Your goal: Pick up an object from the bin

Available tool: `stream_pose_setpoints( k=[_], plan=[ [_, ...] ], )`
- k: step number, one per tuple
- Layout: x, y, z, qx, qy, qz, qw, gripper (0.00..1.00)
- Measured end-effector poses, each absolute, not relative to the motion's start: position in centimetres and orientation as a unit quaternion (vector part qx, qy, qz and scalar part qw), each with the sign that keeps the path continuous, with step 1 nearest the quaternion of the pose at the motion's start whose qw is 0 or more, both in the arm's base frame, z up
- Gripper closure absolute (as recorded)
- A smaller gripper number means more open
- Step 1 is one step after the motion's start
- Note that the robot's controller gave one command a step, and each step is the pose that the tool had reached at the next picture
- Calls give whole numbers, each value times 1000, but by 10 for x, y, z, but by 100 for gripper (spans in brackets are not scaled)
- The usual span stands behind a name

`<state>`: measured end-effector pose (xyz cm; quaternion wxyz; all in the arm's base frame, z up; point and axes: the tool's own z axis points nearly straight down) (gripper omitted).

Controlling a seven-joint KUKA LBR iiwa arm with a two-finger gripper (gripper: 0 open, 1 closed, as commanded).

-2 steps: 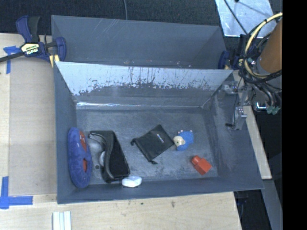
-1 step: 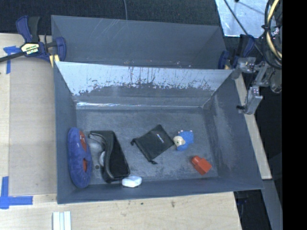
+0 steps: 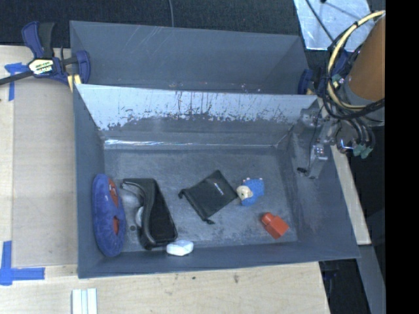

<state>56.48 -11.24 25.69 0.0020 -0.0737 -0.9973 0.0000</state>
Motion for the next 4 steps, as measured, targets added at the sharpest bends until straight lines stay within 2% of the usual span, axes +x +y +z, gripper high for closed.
stream_pose_setpoints(
  k=[1, 2, 3, 4],
  plan=[
    [554, -48, 130, -85, -996, -1, 3, 0],
    [517, -52, 173, 22, -1000, 0, -2, 0],
    [521, -14, 68, 295, -956, -1, 1, 0],
    [523, -14, 71, 294, -956, 0, -2, 100]
  ],
)
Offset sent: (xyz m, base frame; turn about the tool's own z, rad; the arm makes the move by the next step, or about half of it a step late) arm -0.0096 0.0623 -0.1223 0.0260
